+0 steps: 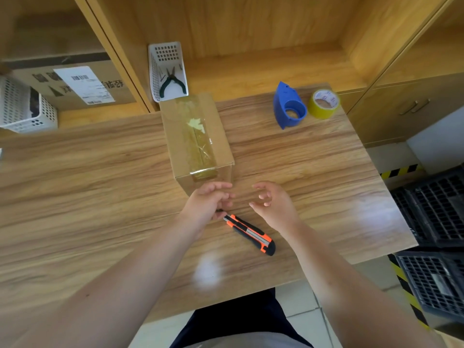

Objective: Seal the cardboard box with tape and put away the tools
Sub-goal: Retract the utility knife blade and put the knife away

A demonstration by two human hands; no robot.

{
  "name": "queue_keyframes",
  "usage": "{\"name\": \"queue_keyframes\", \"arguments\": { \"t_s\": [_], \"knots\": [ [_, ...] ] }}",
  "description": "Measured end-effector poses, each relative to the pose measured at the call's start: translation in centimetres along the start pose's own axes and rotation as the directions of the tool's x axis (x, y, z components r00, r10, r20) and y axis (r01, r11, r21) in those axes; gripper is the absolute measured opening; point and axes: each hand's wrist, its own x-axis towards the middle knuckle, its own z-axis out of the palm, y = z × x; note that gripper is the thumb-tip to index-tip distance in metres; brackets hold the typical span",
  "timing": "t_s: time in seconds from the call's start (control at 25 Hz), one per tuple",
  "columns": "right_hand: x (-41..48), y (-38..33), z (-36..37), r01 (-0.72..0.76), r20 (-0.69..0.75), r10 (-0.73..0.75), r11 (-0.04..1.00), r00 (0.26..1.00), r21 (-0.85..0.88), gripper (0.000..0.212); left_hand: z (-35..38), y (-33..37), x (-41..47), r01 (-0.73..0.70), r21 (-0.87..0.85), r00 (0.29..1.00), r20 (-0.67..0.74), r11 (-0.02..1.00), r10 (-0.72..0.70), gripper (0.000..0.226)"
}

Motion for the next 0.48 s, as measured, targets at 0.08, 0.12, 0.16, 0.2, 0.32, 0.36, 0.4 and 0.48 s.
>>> {"name": "queue_keyframes", "arguments": {
  "t_s": [0.08,0.12,0.16,0.2,0.32,0.36,0.4,0.48],
  "knots": [
    [0.2,0.9,1.3,-0.001,0.011,0.001,0.999,1.000,-0.043,0.041,-0.7,-0.9,0.4,0.025,-0.019,0.999,-0.024,0.999,-0.026,0.024],
    [0.2,1.4,1.9,0.006,0.014,-0.005,0.998,1.000,-0.069,0.041,-1.0,-1.3,0.5,0.038,-0.033,0.998,-0.038,0.999,-0.040,0.024],
    [0.3,1.7,2.5,0.005,0.016,-0.004,0.996,1.000,-0.085,0.041,-1.3,-1.6,0.7,0.055,-0.048,0.997,-0.048,0.997,-0.058,0.024],
    [0.4,2.0,2.9,0.003,0.016,-0.002,0.996,1.000,-0.093,0.040,-1.5,-2.0,0.8,0.073,-0.064,0.996,-0.056,0.995,-0.076,0.025],
    [0.6,2.7,4.1,-0.023,0.018,0.025,0.993,1.000,-0.117,0.040,-2.0,-3.0,1.2,0.123,-0.094,0.990,-0.060,0.988,-0.129,0.026],
    [0.5,2.9,4.4,-0.037,0.023,0.040,0.991,0.999,-0.130,0.040,-2.1,-3.4,1.4,0.137,-0.094,0.988,-0.059,0.986,-0.143,0.026],
    [0.4,3.0,4.6,-0.052,0.029,0.057,0.989,0.998,-0.142,0.040,-2.2,-3.7,1.7,0.150,-0.092,0.986,-0.058,0.984,-0.155,0.026],
    [0.3,3.1,5.1,-0.068,0.051,0.078,0.982,0.996,-0.175,0.041,-2.4,-4.4,2.1,0.177,-0.094,0.982,-0.052,0.980,-0.182,0.026]
  ]
}}
